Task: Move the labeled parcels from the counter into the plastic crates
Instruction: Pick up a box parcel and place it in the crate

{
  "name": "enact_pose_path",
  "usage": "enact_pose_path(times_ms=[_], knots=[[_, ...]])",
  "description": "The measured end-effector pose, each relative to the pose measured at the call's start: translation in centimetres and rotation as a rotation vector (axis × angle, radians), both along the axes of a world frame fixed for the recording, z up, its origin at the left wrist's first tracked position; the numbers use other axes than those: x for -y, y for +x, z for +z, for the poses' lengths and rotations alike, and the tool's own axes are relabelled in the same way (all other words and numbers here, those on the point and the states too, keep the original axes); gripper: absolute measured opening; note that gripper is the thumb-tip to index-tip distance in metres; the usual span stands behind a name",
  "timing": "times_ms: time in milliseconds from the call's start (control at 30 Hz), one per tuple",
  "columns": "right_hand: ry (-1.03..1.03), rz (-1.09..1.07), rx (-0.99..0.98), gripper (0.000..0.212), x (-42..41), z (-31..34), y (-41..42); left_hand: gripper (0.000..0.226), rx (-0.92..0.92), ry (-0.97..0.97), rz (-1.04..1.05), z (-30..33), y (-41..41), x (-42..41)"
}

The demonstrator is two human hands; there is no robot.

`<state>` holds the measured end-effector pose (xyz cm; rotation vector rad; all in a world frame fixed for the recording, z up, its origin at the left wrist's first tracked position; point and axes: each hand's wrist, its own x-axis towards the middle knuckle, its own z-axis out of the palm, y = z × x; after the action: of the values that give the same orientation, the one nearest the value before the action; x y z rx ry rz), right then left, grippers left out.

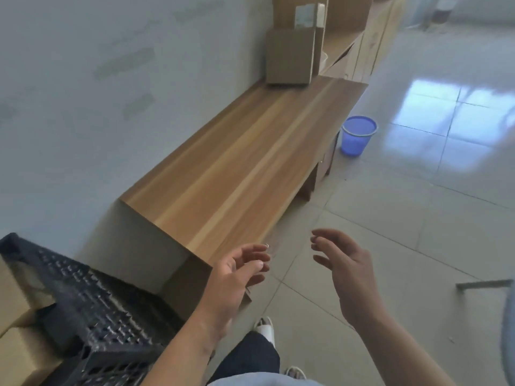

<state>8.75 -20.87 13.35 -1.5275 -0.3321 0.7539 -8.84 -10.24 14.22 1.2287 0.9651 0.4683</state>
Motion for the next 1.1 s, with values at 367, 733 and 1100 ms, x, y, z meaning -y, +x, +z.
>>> enact_pose_path(times_ms=[367, 733, 1100], knots=[[-0.109, -0.287, -0.005, 0.018, -2.0, -0.4, 18.0, 0.026, 0.054, -0.109, -0.174, -1.0, 23.0, -7.5], [-0.080, -0.360, -0.014, 0.024, -9.9, 1.1, 33.6, 0.035, 0.081, -0.160, -0.262, -0.4, 41.6, -18.2], [-0.021, -0.276, -0.098, 0.020, -20.3, 0.3, 51.0, 0.023, 0.046, -0.097, -0.091, -0.7, 54.9, -27.1]])
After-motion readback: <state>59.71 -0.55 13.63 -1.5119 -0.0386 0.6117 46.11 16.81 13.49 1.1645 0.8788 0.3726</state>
